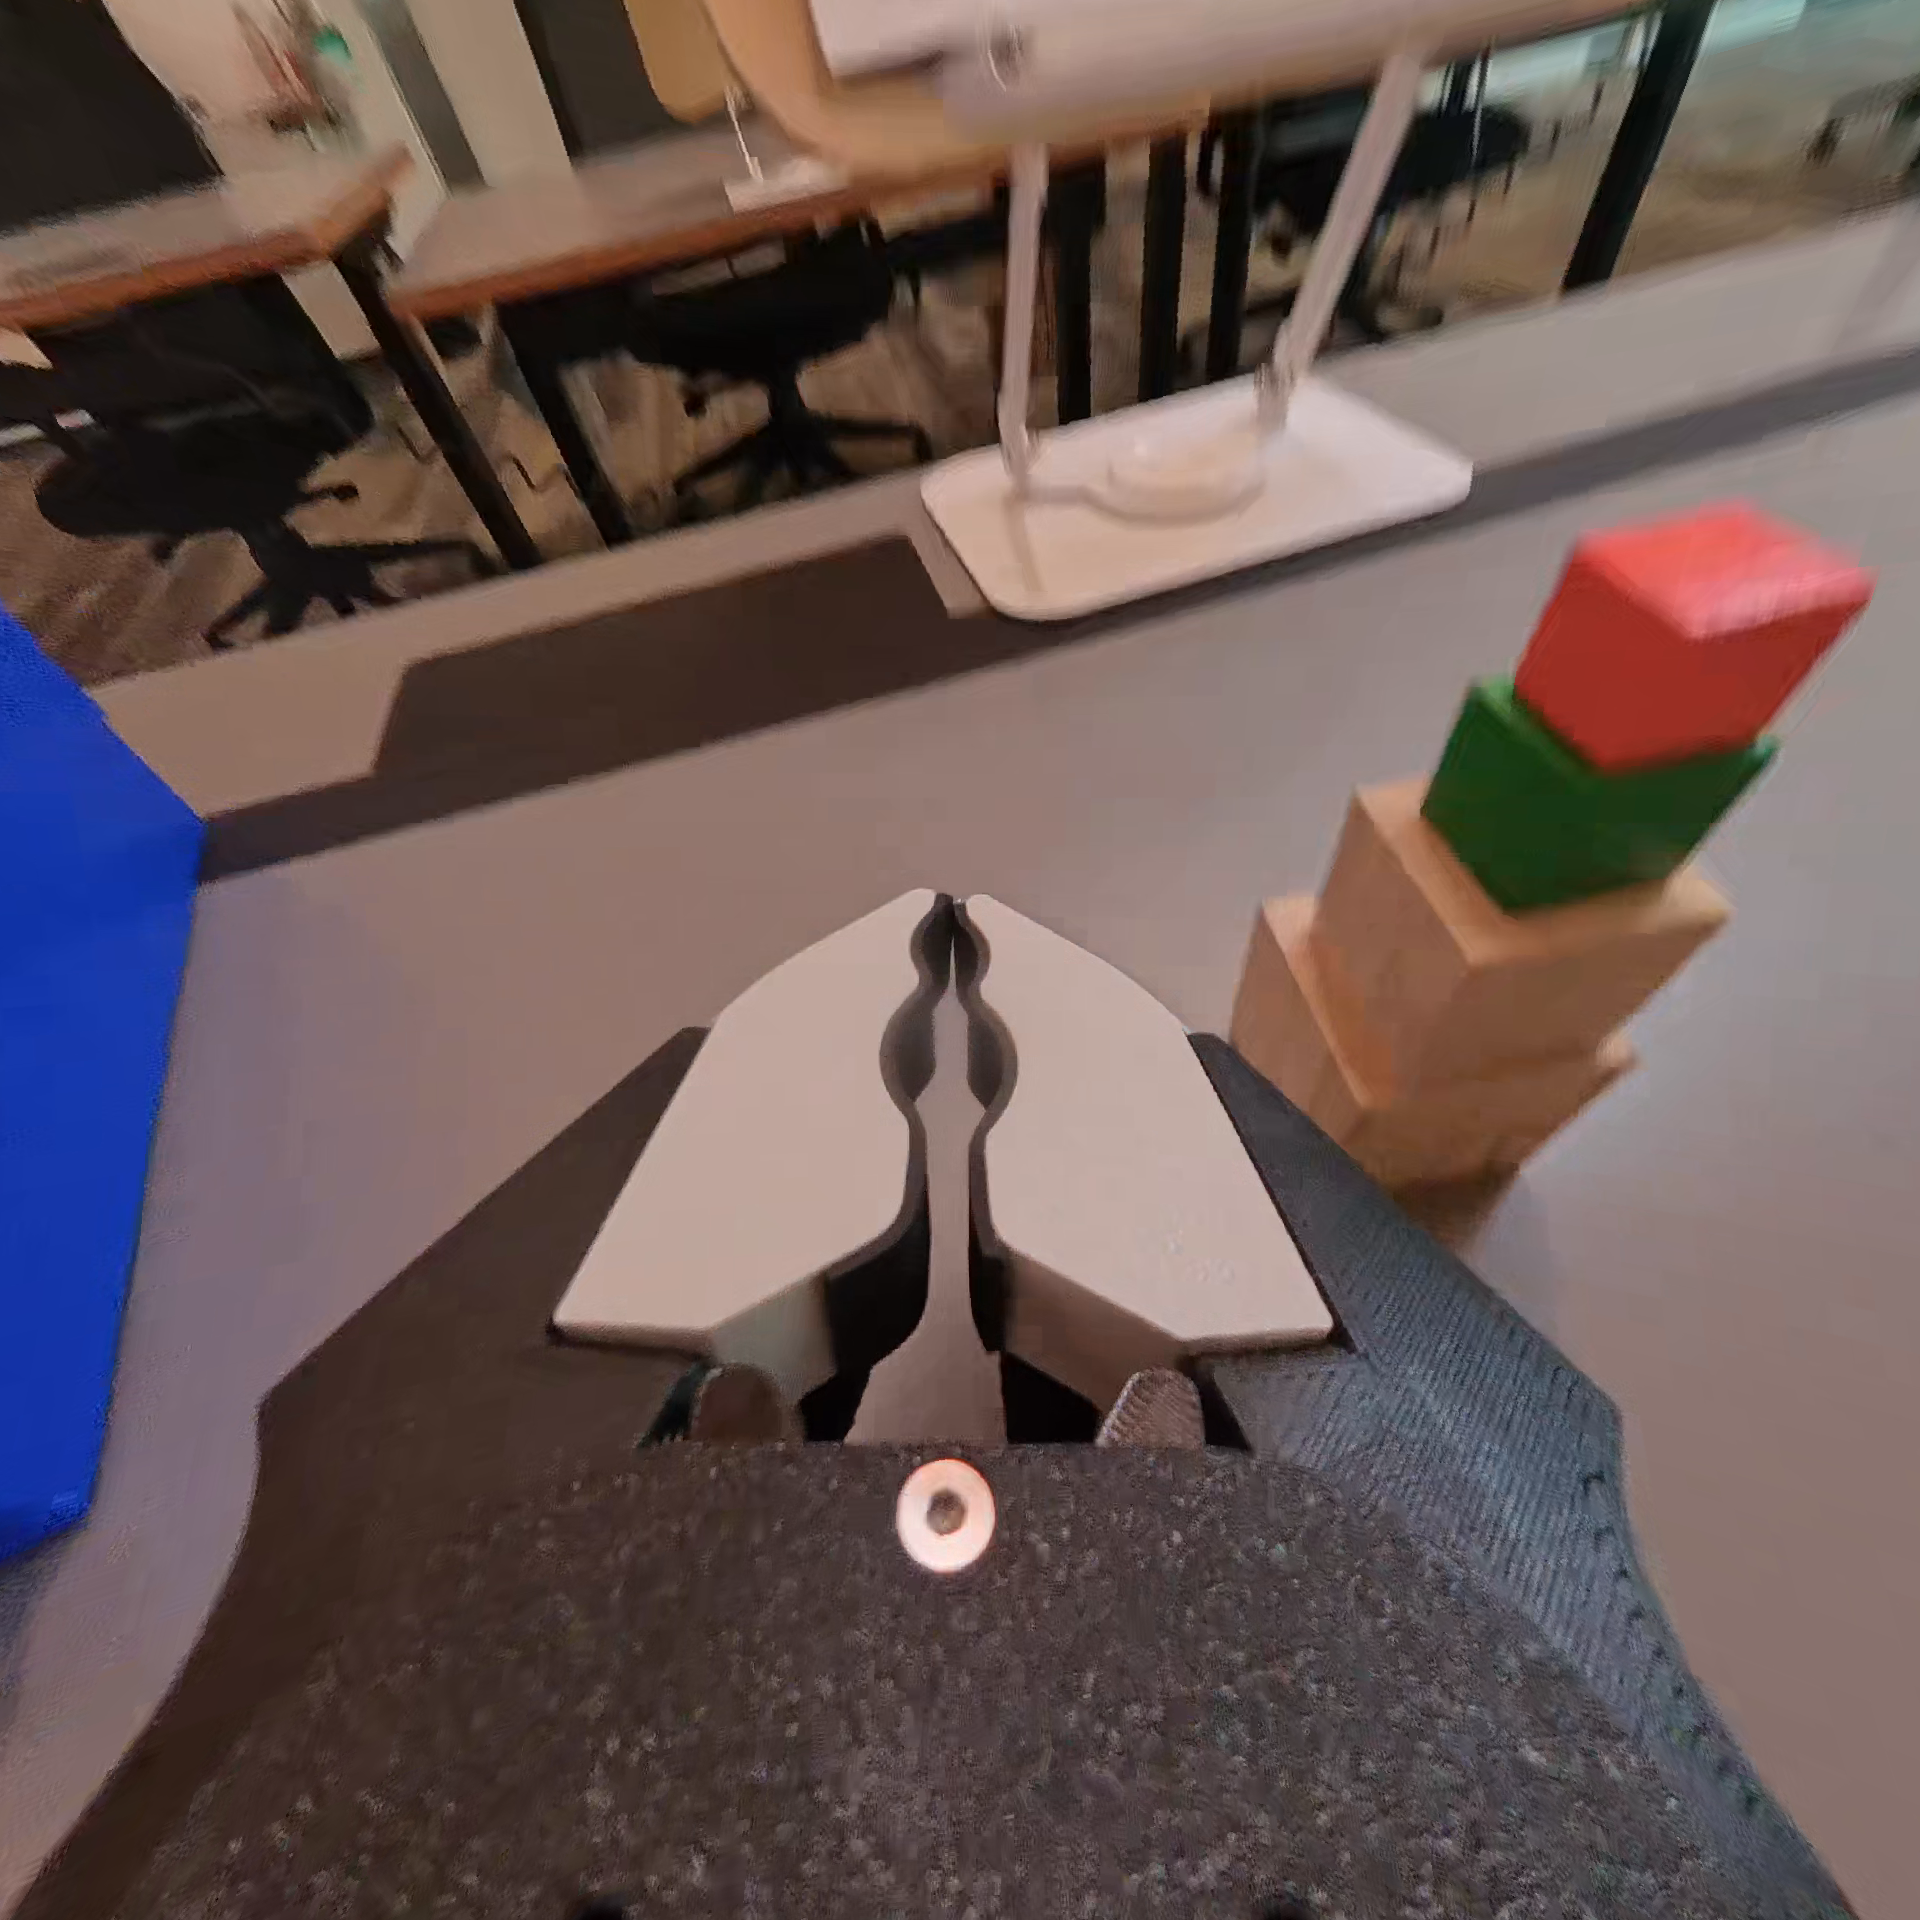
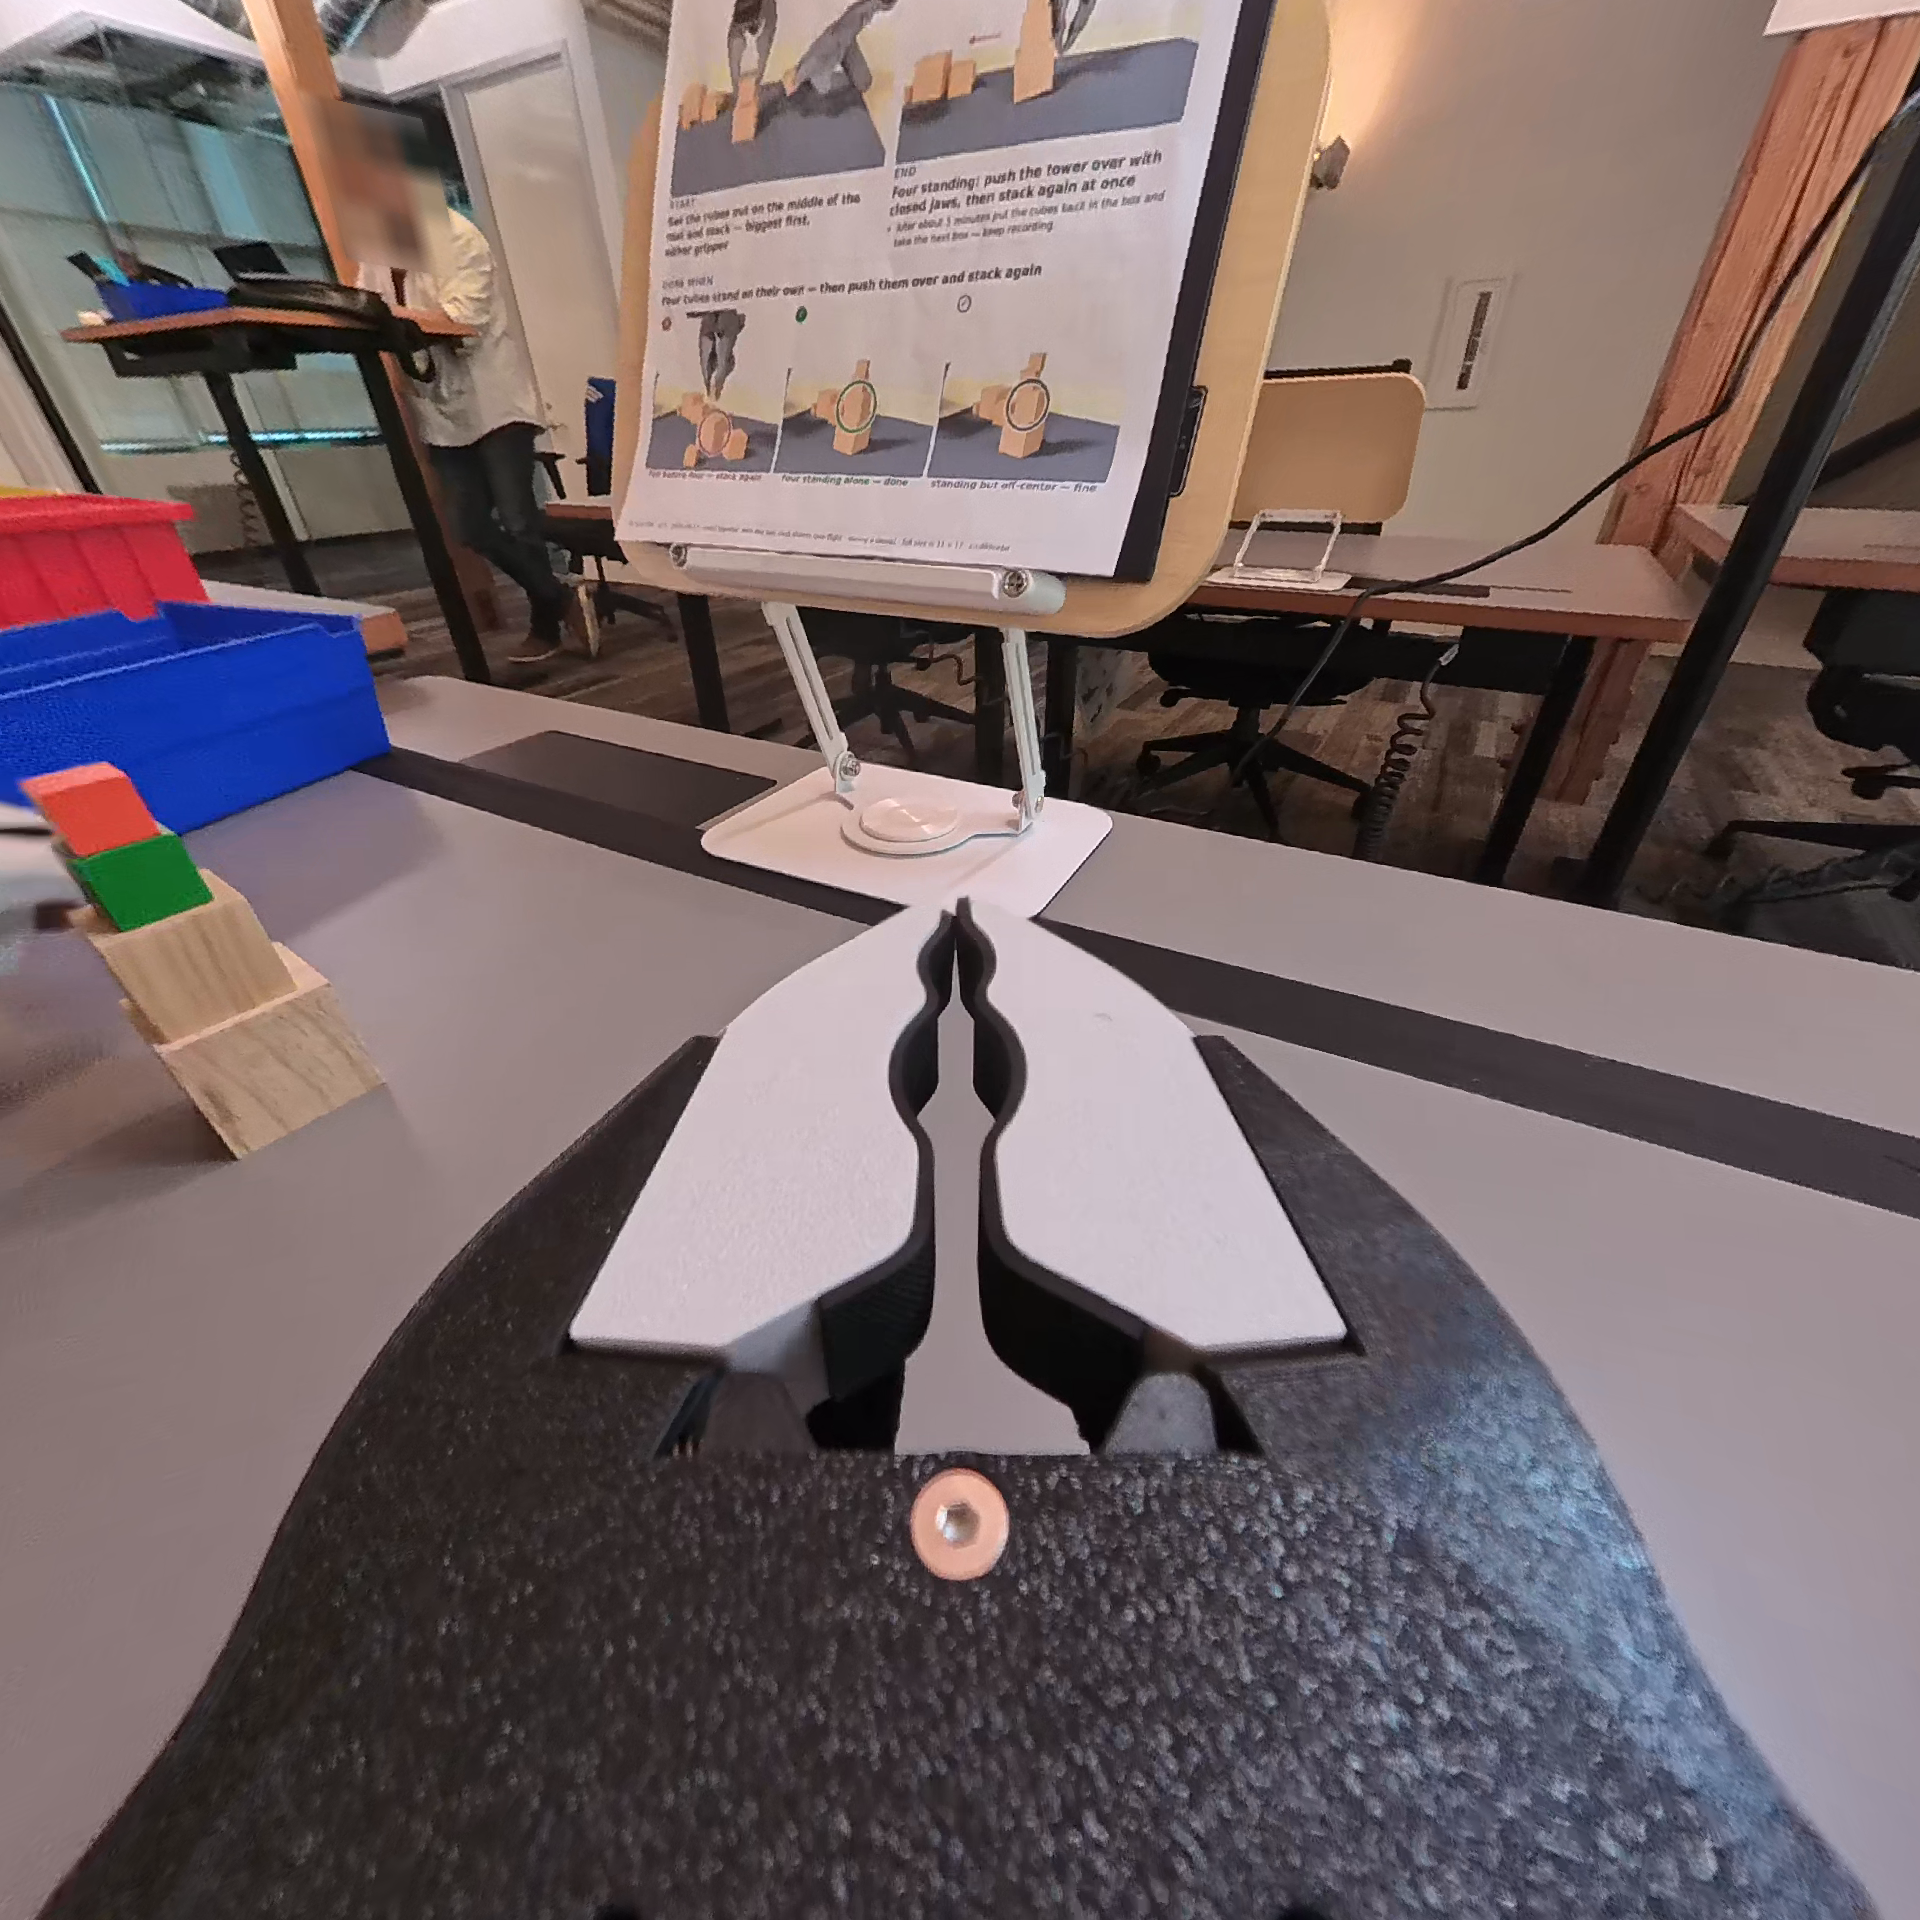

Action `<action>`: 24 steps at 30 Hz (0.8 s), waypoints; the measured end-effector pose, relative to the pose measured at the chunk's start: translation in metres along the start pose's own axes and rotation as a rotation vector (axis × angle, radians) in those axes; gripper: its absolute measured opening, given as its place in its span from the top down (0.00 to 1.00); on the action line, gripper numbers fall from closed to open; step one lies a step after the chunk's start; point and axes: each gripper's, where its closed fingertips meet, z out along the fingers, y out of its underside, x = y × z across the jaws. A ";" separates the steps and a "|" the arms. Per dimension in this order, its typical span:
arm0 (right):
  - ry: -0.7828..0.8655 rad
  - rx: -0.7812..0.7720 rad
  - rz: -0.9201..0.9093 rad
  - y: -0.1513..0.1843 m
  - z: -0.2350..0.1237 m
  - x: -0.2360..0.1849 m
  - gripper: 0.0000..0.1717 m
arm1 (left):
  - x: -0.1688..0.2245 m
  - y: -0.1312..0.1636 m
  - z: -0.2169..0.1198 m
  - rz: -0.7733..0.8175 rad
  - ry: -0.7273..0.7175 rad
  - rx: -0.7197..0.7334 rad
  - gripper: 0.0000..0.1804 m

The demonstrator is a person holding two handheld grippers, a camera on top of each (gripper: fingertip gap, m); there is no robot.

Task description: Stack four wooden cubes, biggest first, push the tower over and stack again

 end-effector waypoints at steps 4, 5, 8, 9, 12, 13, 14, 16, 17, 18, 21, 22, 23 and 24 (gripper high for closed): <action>0.008 0.012 0.009 -0.005 -0.002 0.001 1.00 | 0.026 0.036 0.007 0.132 0.022 -0.158 1.00; 0.008 0.014 0.007 -0.005 -0.002 0.001 1.00 | 0.031 0.039 0.009 0.168 0.021 -0.180 1.00; 0.003 0.018 0.002 -0.008 -0.002 -0.002 1.00 | 0.051 0.037 0.021 0.271 0.032 -0.211 1.00; 0.001 0.019 0.001 -0.008 -0.002 -0.003 1.00 | 0.060 0.032 0.026 0.318 0.039 -0.207 1.00; -0.001 0.022 -0.003 -0.010 -0.002 -0.005 1.00 | 0.091 0.011 0.043 0.463 0.042 -0.154 1.00; -0.001 0.024 -0.003 -0.010 -0.003 -0.005 1.00 | 0.104 0.003 0.048 0.502 0.052 -0.130 1.00; 0.000 0.026 -0.003 -0.011 -0.003 -0.004 1.00 | 0.117 -0.004 0.053 0.534 0.060 -0.108 1.00; 0.004 0.031 0.000 -0.012 -0.004 -0.003 1.00 | 0.141 -0.019 0.063 0.595 0.073 -0.072 1.00; 0.007 0.033 0.003 -0.013 -0.005 -0.001 1.00 | 0.153 -0.027 0.066 0.619 0.078 -0.052 1.00; 0.009 0.035 0.005 -0.013 -0.005 0.000 1.00 | 0.164 -0.035 0.069 0.640 0.083 -0.031 1.00; 0.016 0.042 0.010 -0.015 -0.006 0.003 1.00 | 0.192 -0.055 0.073 0.681 0.104 0.028 1.00; 0.018 0.044 0.012 -0.015 -0.007 0.004 1.00 | 0.200 -0.060 0.073 0.683 0.118 0.044 1.00; 0.019 0.045 0.013 -0.016 -0.007 0.004 1.00 | 0.207 -0.063 0.073 0.681 0.134 0.055 1.00; 0.019 0.046 0.013 -0.016 -0.007 0.005 1.00 | 0.213 -0.067 0.072 0.680 0.145 0.067 1.00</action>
